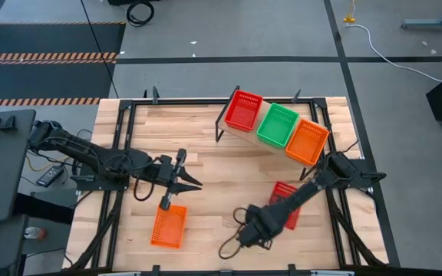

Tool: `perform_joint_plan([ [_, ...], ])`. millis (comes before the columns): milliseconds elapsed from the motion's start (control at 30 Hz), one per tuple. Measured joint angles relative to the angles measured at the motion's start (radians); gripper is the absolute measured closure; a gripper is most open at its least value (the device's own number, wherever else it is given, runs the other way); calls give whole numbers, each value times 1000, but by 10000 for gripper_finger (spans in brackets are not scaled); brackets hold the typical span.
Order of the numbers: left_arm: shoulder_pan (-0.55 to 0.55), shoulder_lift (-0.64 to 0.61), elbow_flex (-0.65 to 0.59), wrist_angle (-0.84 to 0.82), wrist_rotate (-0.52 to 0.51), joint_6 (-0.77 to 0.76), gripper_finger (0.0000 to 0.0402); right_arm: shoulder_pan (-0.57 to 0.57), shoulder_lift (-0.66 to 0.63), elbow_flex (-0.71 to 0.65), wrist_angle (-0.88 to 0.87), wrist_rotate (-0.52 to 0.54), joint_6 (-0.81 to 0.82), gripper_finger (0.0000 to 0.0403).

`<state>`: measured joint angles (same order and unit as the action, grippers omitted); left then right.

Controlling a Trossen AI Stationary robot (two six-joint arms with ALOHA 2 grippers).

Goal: Stack baskets on shelf by color
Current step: Stack the red bin on the stacked red bins on the shelf

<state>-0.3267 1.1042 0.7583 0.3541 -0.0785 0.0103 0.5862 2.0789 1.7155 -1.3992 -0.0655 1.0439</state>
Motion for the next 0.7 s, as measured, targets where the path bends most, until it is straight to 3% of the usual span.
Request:
perform_joint_plan([
  [200, -51, -118, 1, -146, -74, 13, 349, -107, -1, 191, -178, 127, -146, 392],
  [467, -105, -200, 1, -287, -234, 39, 349, -257, -14, 385, -172, 238, -356, 392],
  [700, -128, -211, 1, -290, -263, 54, 349, -371, -14, 514, -172, 434, -535, 392],
])
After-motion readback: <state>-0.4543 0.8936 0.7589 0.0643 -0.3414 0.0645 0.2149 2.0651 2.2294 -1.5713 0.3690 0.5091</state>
